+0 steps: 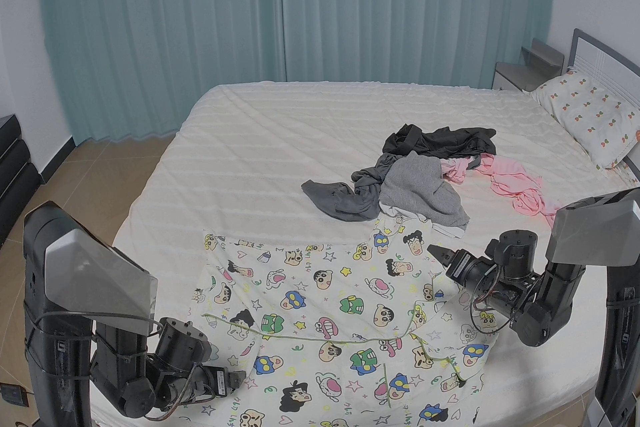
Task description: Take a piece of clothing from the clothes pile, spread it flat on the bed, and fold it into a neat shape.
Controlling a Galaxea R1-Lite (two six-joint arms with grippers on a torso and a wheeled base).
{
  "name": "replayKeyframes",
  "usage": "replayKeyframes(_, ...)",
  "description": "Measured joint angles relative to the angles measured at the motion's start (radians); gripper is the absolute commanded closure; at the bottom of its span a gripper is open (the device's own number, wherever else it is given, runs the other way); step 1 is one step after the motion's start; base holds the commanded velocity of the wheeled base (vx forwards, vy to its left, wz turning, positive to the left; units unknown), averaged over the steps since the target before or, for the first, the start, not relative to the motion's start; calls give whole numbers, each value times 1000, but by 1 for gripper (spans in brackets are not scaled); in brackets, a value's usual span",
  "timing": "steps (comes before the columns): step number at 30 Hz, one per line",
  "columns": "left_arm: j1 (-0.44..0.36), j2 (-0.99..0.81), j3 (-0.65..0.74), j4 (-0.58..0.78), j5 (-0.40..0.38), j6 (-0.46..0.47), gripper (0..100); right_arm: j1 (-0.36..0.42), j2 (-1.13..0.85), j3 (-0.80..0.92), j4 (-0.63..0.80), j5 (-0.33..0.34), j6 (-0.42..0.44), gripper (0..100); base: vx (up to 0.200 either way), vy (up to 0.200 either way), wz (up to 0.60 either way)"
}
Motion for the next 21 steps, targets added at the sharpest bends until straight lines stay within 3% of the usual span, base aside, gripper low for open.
replayKeyframes(6,-58,-4,54,-111,-1,-2,0,1,0,0,0,0,0,0,0,0,0)
replayKeyframes(12,-89,11,82,-127,-3,-12,0,1,0,0,0,0,0,0,0,0,0)
replayKeyframes(21,-95,24,95,-151,-27,-110,0,1,1,-1,0,0,0,0,0,0,0)
